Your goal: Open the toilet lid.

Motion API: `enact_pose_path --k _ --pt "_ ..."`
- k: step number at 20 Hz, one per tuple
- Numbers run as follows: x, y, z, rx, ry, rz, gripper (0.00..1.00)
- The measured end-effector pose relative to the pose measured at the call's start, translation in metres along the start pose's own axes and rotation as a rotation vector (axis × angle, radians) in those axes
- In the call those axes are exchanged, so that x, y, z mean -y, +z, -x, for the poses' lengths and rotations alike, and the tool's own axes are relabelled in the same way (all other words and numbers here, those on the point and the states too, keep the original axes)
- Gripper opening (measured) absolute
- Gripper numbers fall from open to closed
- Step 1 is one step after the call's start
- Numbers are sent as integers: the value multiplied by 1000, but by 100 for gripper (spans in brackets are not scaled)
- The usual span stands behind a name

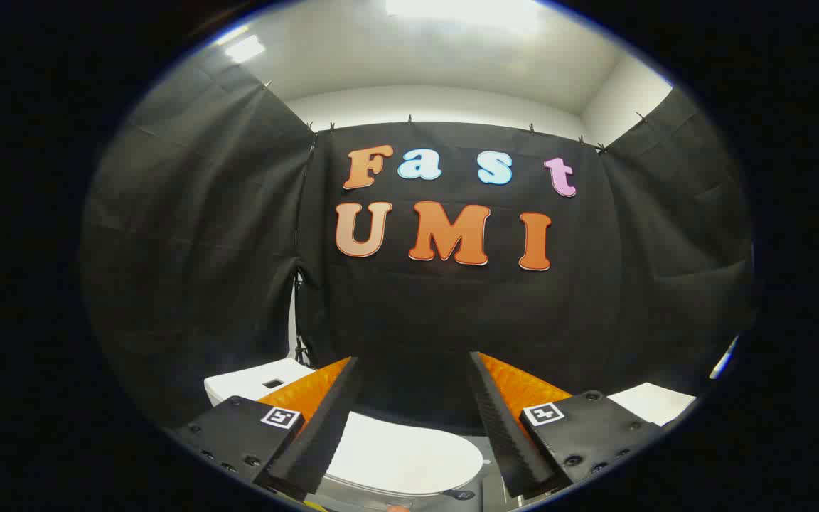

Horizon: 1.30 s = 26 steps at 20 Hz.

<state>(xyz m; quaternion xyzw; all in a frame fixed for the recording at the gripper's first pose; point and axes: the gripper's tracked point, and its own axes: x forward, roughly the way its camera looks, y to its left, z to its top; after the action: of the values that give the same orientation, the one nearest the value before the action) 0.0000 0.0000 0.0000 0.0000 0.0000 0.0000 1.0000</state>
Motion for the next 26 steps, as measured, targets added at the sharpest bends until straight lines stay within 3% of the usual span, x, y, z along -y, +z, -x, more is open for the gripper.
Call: enact_pose_path --k 17,26 --pt "2 -2 2 5 13 -19 98" --pt "25 -28 -5 17 -31 -92 98"
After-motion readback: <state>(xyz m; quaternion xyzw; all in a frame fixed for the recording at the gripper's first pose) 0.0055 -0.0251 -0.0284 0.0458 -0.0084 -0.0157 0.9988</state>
